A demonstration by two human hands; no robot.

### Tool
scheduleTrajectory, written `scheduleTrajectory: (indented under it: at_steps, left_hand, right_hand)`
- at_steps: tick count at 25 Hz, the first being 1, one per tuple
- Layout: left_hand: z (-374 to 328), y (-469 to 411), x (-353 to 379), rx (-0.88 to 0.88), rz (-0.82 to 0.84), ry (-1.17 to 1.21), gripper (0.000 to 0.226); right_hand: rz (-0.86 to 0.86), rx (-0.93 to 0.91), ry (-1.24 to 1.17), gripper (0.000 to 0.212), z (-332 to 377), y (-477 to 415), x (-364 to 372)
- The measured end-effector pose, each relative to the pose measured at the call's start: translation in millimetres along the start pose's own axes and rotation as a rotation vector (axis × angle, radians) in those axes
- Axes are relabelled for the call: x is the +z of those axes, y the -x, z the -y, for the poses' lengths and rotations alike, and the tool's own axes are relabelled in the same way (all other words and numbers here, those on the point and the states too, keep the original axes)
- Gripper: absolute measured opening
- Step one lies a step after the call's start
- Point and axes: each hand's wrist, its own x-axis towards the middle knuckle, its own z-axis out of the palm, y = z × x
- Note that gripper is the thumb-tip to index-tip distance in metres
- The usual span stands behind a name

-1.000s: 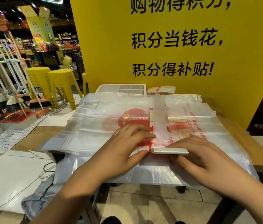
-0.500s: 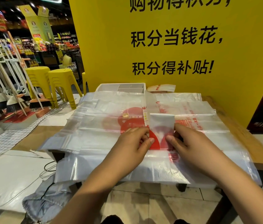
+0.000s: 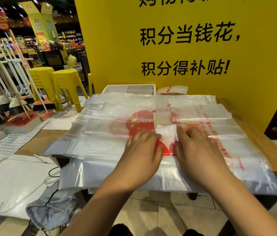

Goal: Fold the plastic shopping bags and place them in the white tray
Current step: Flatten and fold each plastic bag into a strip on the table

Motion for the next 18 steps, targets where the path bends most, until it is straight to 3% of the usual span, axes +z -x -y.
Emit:
scheduleTrajectory:
  at_steps: [5,10,14,18]
  left_hand:
    - [8,-10,-8,0.063,0.144,-0.074,0.039]
    - [21,-19,-18,0.078,0.284,-0.067,0.046]
    - [26,-20,-21,0.061,0.33,-0.033,0.052]
    - [27,-25,-20,0.002,0.375,0.009,0.051]
  right_hand:
    - [0.09,-0.146,-0.1,0.056,-18,-9,6]
    - [0.225,-0.297,-0.074,0.086,-39,-21,2]
    - [0.345,-0.323,-0.097,0.077,-48,-26,-3]
    - [0.445,-0.301,-0.117,0.086,-50,-35,-9]
